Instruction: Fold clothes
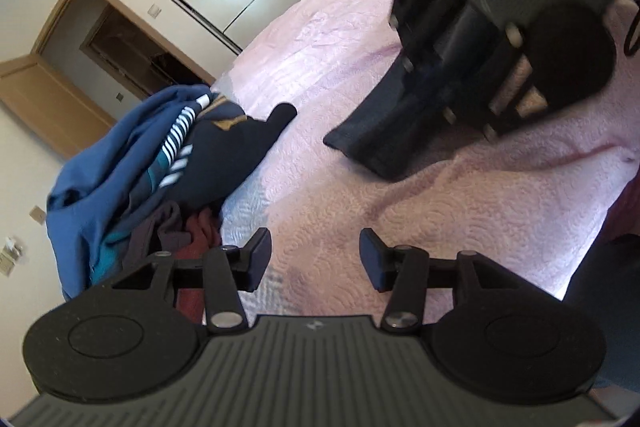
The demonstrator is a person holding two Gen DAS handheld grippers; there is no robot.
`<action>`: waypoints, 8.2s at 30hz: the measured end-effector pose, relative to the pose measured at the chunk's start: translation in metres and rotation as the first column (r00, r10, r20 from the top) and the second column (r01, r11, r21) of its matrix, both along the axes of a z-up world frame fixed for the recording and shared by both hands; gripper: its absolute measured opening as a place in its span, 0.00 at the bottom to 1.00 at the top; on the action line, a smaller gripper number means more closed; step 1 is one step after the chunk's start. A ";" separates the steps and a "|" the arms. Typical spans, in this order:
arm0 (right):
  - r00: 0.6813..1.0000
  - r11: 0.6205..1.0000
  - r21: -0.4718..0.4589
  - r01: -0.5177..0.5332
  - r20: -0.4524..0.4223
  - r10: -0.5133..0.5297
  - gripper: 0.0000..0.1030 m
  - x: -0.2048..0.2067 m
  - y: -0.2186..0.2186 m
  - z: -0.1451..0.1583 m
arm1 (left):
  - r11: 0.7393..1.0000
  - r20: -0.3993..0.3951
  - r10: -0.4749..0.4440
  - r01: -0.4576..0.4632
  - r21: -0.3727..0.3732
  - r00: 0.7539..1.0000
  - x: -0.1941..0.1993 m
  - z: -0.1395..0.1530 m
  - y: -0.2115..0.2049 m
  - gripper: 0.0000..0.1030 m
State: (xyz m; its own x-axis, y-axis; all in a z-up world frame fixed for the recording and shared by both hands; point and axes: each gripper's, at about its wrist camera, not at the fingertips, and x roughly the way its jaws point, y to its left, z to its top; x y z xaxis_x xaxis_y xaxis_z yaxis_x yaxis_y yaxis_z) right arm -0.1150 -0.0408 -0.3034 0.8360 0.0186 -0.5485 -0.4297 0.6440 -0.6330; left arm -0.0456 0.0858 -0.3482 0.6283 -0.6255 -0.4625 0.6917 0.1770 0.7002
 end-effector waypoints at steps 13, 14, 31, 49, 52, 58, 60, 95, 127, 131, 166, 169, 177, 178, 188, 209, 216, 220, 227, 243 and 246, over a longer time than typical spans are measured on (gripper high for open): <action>0.540 0.344 0.933 0.101 0.240 -0.807 0.11 -0.231 -0.264 0.129 | 0.960 0.019 -0.271 0.272 -0.061 0.962 -0.067 0.027 -0.077 0.44; 0.458 0.251 0.963 0.102 0.179 -0.871 0.12 -0.263 -0.290 0.117 | 0.950 0.017 -0.304 0.305 -0.060 0.952 -0.075 0.030 -0.087 0.44; 0.258 -0.380 0.901 0.207 -0.425 -0.867 0.12 -0.377 -0.413 -0.016 | 0.665 -0.244 -0.723 0.747 0.009 0.646 -0.216 0.039 -0.287 0.40; 0.353 -0.462 0.798 0.388 -0.591 -0.725 0.19 -0.380 -0.467 -0.013 | 0.466 -0.343 -0.627 0.689 0.555 0.700 -0.273 0.055 -0.360 0.35; 0.341 -0.532 0.735 0.420 -0.672 -0.658 0.31 -0.393 -0.472 0.008 | 0.485 -0.315 -0.583 0.632 0.605 0.749 -0.297 0.085 -0.376 0.36; 0.320 -0.586 0.708 0.394 -0.704 -0.634 0.45 -0.458 -0.482 0.050 | 0.491 -0.313 -0.545 0.599 0.633 0.778 -0.357 0.118 -0.409 0.44; 0.294 -0.585 0.712 0.388 -0.697 -0.654 0.46 -0.482 -0.489 0.058 | 0.467 -0.312 -0.553 0.597 0.652 0.773 -0.376 0.115 -0.419 0.44; 0.101 -0.557 0.637 0.532 -0.701 -0.706 0.46 -0.339 -0.409 0.069 | 0.511 -0.638 -0.504 0.796 0.324 0.583 -0.190 0.027 -0.386 0.46; 0.289 -0.784 0.605 0.142 -0.782 -0.551 0.48 -0.256 -0.328 -0.006 | 0.433 -0.915 -0.175 0.863 0.261 0.365 -0.101 0.014 -0.475 0.49; 0.275 -0.821 0.566 0.082 -0.804 -0.527 0.13 -0.256 -0.321 -0.008 | 0.415 -0.923 -0.172 0.875 0.248 0.343 -0.094 0.009 -0.478 0.21; 0.008 -0.781 0.625 -0.006 -0.781 -0.625 0.64 -0.252 -0.263 0.058 | 0.409 -0.969 -0.163 0.907 0.103 0.183 -0.030 0.047 -0.487 0.33; -0.064 -0.752 0.659 -0.012 -0.751 -0.657 0.64 -0.265 -0.287 0.050 | 0.360 -0.964 -0.138 0.918 0.165 0.227 -0.051 0.021 -0.486 0.34; -0.121 -0.769 0.630 0.103 -0.760 -0.639 0.17 -0.239 -0.363 0.017 | 0.410 -0.952 -0.186 0.900 0.150 0.244 -0.039 0.024 -0.466 0.11; -0.105 -0.747 0.654 0.117 -0.740 -0.665 0.14 -0.237 -0.366 0.022 | 0.419 -0.951 -0.181 0.895 0.155 0.249 -0.040 0.022 -0.466 0.11; -0.131 -0.755 0.650 0.090 -0.744 -0.656 0.14 -0.257 -0.352 0.013 | 0.401 -0.942 -0.200 0.900 0.172 0.269 -0.044 0.009 -0.468 0.12; -0.204 -0.754 0.635 0.168 -0.726 -0.657 0.33 -0.278 -0.399 0.003 | 0.447 -0.919 -0.263 0.881 0.154 0.294 -0.049 0.015 -0.460 0.18; -0.171 -0.610 0.705 0.361 -0.593 -0.787 0.54 -0.244 -0.336 0.072 | 0.345 -0.823 -0.489 0.930 0.123 0.290 -0.024 0.055 -0.446 0.23; 0.068 -0.331 0.701 0.632 -0.475 -0.877 0.58 -0.168 -0.272 0.102 | 0.152 -0.654 -0.725 0.976 0.155 0.217 -0.009 0.070 -0.409 0.32; 0.301 0.083 0.478 0.875 -0.400 -0.866 0.66 -0.056 -0.203 0.044 | -0.216 -0.449 -0.889 0.949 0.230 -0.093 -0.021 0.034 -0.343 0.43; 0.143 -0.018 0.309 0.951 -0.490 -0.860 0.42 -0.050 -0.201 0.016 | -0.469 0.016 -0.857 0.792 0.391 -0.516 -0.008 -0.002 -0.304 0.66; 0.147 -0.023 0.317 0.948 -0.500 -0.853 0.40 -0.052 -0.202 0.023 | -0.513 0.042 -0.817 0.758 0.402 -0.575 -0.014 -0.008 -0.300 0.71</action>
State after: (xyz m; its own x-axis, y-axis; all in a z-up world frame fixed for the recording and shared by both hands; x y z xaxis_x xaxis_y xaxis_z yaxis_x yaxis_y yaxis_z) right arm -0.1671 -0.2432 -0.2804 0.2950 -0.4280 -0.8543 0.7263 0.6814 -0.0906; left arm -0.0594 -0.2138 -0.3563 -0.6939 -0.3142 -0.6480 -0.4786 -0.4712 0.7409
